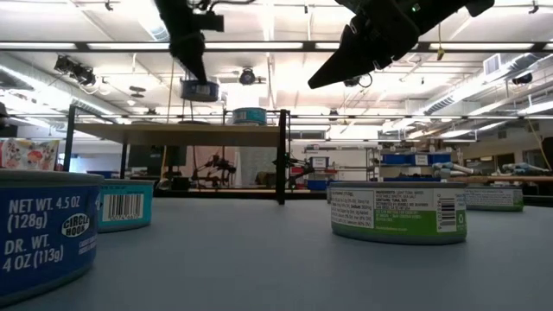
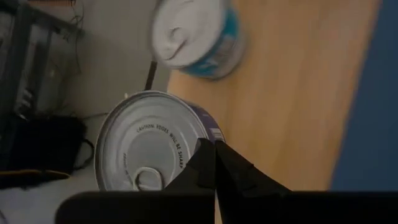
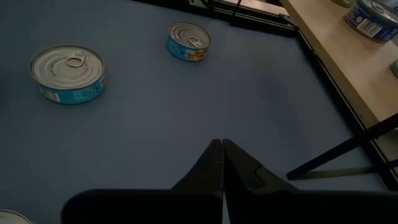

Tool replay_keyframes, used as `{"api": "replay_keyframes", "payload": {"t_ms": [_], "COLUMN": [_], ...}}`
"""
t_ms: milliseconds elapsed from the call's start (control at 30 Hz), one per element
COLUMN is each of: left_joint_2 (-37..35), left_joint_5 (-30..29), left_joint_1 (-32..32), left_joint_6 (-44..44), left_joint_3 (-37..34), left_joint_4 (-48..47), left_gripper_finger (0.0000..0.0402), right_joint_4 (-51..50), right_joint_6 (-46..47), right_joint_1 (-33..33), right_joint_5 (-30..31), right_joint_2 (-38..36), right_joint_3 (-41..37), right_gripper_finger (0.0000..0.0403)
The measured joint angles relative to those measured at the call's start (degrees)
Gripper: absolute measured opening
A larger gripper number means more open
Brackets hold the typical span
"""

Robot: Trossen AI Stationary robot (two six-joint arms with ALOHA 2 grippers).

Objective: Stack canned seafood by type on shelf
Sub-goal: Stack the blue tuna can on top of blue tuna can on the shelf

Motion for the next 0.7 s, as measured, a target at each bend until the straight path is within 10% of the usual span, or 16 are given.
{"api": "replay_keyframes", "payload": {"t_ms": [700], "left_joint_2": [7.2], "left_joint_5": [9.9], "left_joint_1": [13.0], "left_joint_6": [2.5], "left_joint_3": [-0.1], "left_joint_4": [4.7], "left_gripper_finger": [0.0000], "right_joint_4": [-0.1], "right_joint_6": [0.0], "right_joint_1": [0.0], "right_joint_5": [0.0], "right_joint_2": [0.0], "right_joint_3": [0.0], "right_gripper_finger": [0.0006]}}
